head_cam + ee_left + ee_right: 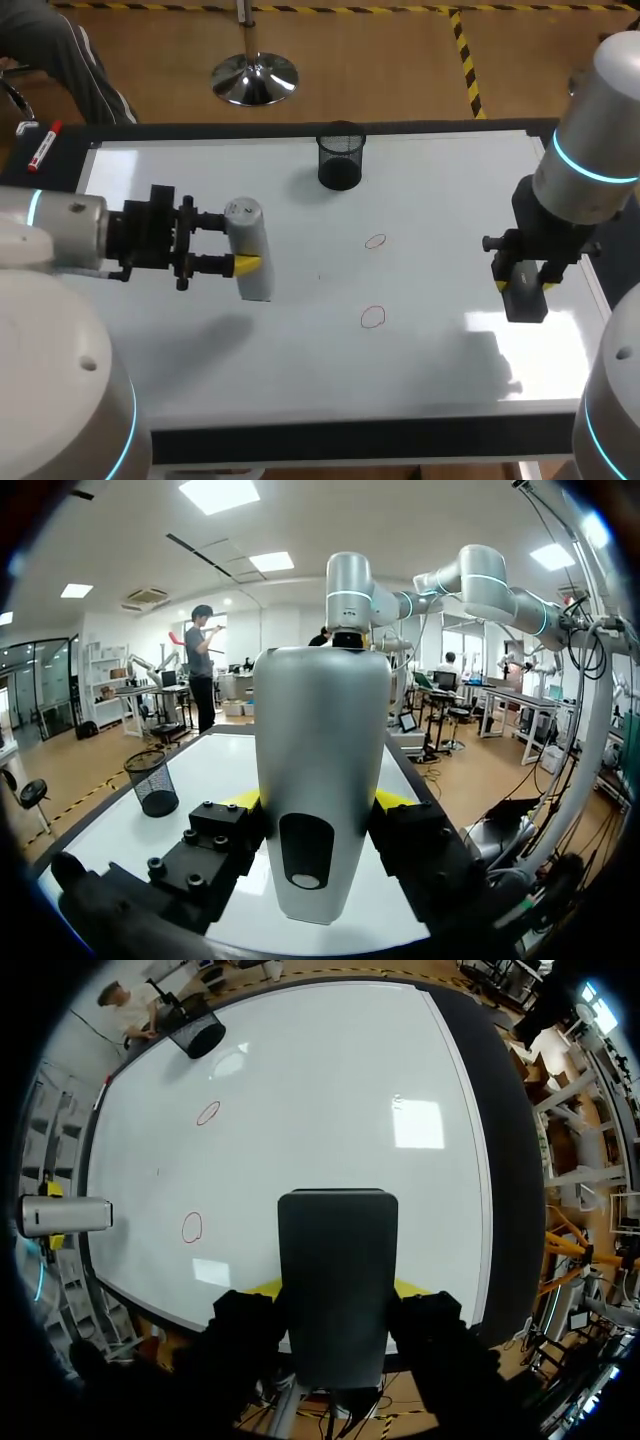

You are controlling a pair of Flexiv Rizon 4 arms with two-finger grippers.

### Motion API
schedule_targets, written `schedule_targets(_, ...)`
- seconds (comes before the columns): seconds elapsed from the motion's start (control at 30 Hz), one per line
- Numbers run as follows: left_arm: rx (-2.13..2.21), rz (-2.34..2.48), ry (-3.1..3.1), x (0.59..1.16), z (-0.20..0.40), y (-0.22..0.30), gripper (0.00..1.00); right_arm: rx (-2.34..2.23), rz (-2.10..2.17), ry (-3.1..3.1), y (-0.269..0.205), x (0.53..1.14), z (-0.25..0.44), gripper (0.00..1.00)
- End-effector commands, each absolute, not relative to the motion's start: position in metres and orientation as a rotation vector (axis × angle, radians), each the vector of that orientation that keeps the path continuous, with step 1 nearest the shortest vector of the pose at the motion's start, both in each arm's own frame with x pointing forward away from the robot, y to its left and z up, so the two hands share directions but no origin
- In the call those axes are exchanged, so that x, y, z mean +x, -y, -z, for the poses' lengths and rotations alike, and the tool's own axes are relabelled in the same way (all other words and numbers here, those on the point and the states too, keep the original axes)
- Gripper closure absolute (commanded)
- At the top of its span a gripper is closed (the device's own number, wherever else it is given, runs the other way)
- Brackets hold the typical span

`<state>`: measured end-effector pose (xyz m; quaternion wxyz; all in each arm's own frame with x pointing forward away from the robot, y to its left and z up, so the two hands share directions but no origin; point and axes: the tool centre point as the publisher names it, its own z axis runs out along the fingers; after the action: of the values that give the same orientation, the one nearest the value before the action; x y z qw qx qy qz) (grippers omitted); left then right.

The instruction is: Pick up the inspection probe, press it on each red-marked spot on the whiteboard one by one, put down the probe, pick up the eraser, and wipe off all the red marks.

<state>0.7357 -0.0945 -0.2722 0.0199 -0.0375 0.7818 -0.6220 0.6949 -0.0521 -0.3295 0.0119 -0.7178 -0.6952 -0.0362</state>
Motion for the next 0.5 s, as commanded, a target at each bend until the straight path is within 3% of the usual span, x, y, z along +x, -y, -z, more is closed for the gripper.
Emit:
schedule_targets(0.03,-0.12,1.932,-2.415,0.734,0.278,0.109,1.0,-2.235,0.116,2.167,0.053,0.695,0.329,1.0)
schedule_targets(0.5,-0.07,1.964,-2.419,0.741,0.284,0.15,1.0,-2.235,0.116,2.167,0.053,0.695,0.329,1.0)
